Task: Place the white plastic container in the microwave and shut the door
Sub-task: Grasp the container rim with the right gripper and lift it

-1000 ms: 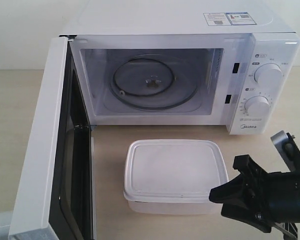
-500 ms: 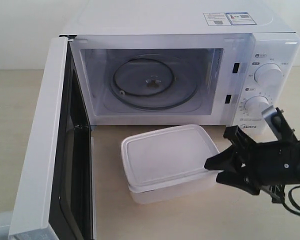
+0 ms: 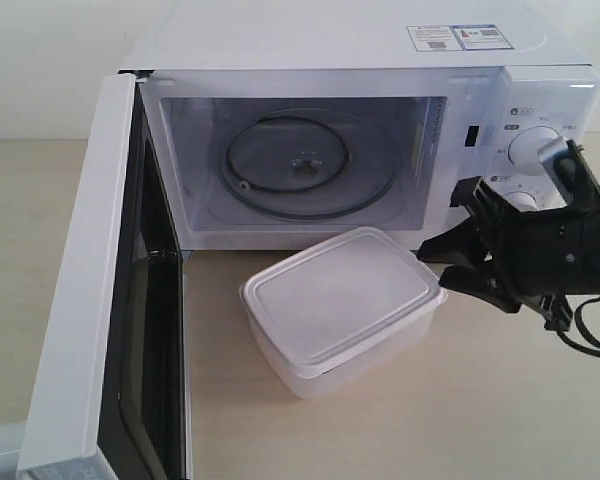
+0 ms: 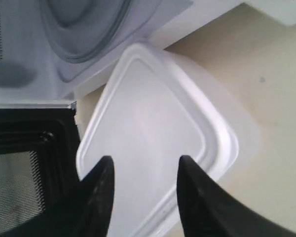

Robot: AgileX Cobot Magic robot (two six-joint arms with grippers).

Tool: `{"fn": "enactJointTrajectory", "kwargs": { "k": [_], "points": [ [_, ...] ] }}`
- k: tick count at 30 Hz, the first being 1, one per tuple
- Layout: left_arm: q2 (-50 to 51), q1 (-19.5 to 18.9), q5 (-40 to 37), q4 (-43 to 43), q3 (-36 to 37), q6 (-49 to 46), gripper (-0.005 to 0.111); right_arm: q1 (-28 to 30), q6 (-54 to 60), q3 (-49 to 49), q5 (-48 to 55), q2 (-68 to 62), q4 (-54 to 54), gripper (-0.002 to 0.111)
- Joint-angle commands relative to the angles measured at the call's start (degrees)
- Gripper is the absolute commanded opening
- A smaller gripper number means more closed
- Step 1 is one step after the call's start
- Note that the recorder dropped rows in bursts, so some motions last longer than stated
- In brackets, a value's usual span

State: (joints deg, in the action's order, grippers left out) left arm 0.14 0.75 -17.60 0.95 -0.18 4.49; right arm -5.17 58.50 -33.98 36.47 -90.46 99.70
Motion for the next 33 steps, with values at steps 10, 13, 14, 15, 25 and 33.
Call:
{"fn": "enactJointTrajectory", "kwargs": {
  "k": [10, 13, 14, 15, 25, 33],
  "points": [
    [-0.1, -0.2, 0.0, -0.3, 0.2, 0.2, 0.004, -13.9, -9.1, 11.2, -10.0, 10.9, 0.2, 0.041],
    [-0.1, -0.2, 0.0, -0.3, 0.2, 0.2, 0.004, -18.9, -11.2, 9.1, -15.8, 9.5, 0.2, 0.041],
    [-0.1, -0.2, 0.0, -0.3, 0.2, 0.2, 0.004, -20.3, -12.1, 8.2, -16.8, 8.6, 0.2, 0.041],
    [-0.1, -0.2, 0.0, -0.3, 0.2, 0.2, 0.004, -21.4, -12.2, 7.1, -17.2, 7.6, 0.2, 0.041],
    [-0.1, -0.2, 0.0, -0.3, 0.2, 0.2, 0.004, -22.6, -16.6, 2.4, -17.8, 0.7, 0.2, 0.041],
    [-0.1, -0.2, 0.0, -0.3, 0.2, 0.2, 0.004, -22.6, -16.7, 1.2, -22.6, 0.5, 0.2, 0.041]
  ]
}}
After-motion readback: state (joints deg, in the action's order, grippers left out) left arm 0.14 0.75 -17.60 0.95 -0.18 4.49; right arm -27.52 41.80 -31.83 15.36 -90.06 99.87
